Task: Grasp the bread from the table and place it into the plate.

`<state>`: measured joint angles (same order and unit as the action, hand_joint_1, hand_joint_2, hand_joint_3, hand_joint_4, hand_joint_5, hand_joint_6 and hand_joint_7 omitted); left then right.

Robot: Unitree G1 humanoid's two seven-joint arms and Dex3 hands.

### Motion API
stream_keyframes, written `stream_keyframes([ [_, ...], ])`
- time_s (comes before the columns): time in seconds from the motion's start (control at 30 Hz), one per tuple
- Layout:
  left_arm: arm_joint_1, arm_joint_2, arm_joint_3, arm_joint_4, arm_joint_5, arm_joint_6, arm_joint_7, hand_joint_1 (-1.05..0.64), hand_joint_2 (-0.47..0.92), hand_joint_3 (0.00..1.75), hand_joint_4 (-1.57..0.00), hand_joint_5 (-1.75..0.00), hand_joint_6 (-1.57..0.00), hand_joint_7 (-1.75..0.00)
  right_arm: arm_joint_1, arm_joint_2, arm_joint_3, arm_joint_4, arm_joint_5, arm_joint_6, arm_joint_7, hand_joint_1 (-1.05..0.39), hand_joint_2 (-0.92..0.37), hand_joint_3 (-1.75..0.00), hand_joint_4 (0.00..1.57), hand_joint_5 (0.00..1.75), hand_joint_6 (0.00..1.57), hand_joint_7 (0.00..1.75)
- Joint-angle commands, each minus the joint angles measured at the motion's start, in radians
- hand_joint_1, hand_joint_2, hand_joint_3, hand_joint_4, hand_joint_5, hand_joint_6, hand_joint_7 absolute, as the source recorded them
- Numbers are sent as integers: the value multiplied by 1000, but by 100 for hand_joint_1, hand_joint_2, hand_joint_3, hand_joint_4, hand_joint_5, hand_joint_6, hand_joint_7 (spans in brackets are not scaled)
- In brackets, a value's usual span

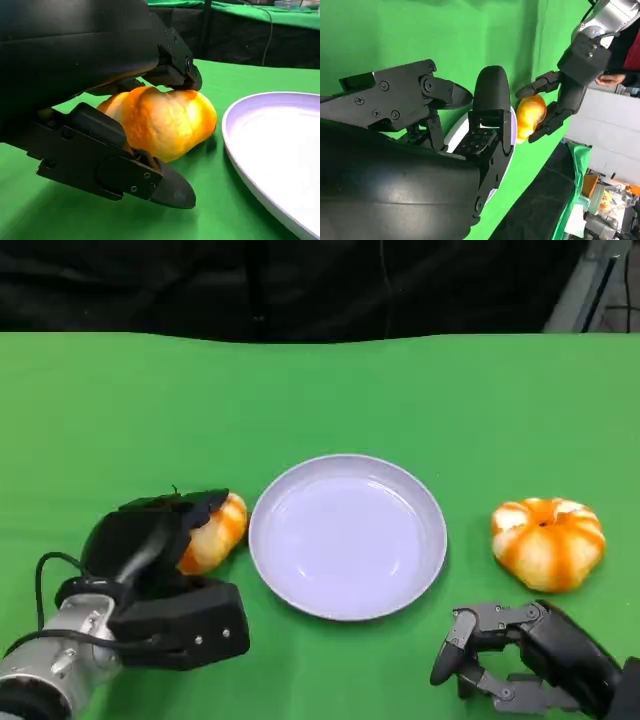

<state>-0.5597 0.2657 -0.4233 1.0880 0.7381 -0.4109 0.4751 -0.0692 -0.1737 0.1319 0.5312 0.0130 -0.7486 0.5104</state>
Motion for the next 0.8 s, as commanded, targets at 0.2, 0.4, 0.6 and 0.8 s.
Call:
stream_keyframes([
  [0.2,-25,11,-12,59,-30,-14,27,-34,89,3,-50,-2,-48,-1,7,-13,-4,3,4,-1,-4,-4,-85,-58,72,155,83,104],
  [0.4,-24,15,-19,60,-34,-16,21,-6,87,1,-51,-1,-49,-1,7,-13,-3,1,4,1,-4,-4,-86,-57,72,156,82,105],
  [0.6,-24,18,-22,59,-40,-18,5,-2,86,0,-50,0,-50,0,8,-13,-4,0,6,6,-4,-4,-85,-58,72,156,82,105],
  [0.8,-24,18,-20,58,-47,-13,-17,-1,85,0,-51,-2,-55,-2,7,-13,-5,6,7,-4,-2,-5,-85,-58,72,154,83,103],
])
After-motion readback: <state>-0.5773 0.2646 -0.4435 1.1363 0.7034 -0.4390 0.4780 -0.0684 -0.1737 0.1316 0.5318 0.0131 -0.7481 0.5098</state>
